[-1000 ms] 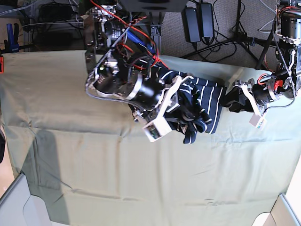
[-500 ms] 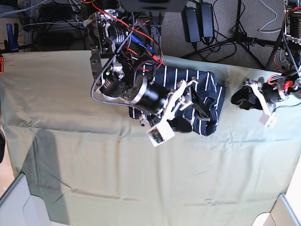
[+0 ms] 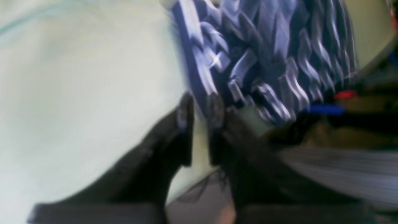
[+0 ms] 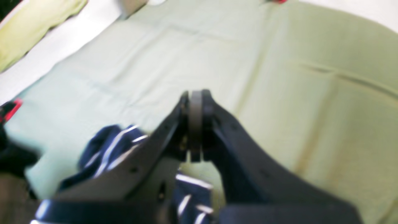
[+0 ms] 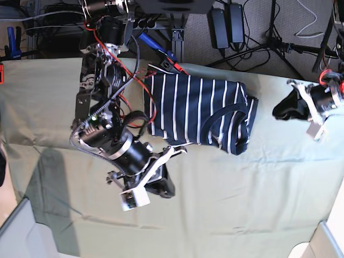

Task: Fold the T-shirt properly
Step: 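Release the left gripper and move the right gripper to the strip's other end, then grasp the folded bundle with both grippers and fold it over once more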

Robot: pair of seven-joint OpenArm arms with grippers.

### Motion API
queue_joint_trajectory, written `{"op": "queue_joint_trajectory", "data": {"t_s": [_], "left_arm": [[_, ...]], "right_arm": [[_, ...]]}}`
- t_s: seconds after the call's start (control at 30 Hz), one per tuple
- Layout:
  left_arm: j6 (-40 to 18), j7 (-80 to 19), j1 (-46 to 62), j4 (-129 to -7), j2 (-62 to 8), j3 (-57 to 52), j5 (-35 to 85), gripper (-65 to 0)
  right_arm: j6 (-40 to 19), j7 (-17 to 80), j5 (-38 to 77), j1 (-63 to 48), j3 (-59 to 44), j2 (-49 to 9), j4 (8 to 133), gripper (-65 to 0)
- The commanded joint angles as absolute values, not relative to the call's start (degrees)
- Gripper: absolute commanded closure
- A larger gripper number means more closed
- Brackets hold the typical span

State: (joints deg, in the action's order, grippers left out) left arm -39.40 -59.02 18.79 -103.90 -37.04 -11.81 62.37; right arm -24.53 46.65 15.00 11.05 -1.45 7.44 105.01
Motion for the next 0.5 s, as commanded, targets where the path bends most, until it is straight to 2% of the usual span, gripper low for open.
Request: {"op": "queue_joint_trajectory", "data": {"t_s": [0.0,0.1,0.27,0.47], "left_arm": [[-40.0,-57.9,20.0,-107.1,-37.8,-12.4,62.3,-4.4],[-40.0,-55.7,24.0,-111.4,-37.6,-12.4,59.1,-1.2],[-40.0,-53.8,27.0,-111.8,-36.9,-12.3,57.8,0.0],[-40.0,-53.5,27.5,-111.8,-32.0,-9.4,55.7,0.0]], "right_arm": [[-28.7,44.4,15.4,12.6,-2.3,6.9,103.9,0.0],[-28.7,43.9,15.7,14.5,-2.7,5.1,96.6,0.0],[-28.7,43.9,16.3,17.8,2.5,3.2,84.4,0.0],[-28.7,44.2,16.3,18.8,12.2,1.7,79.8,0.0]]}}
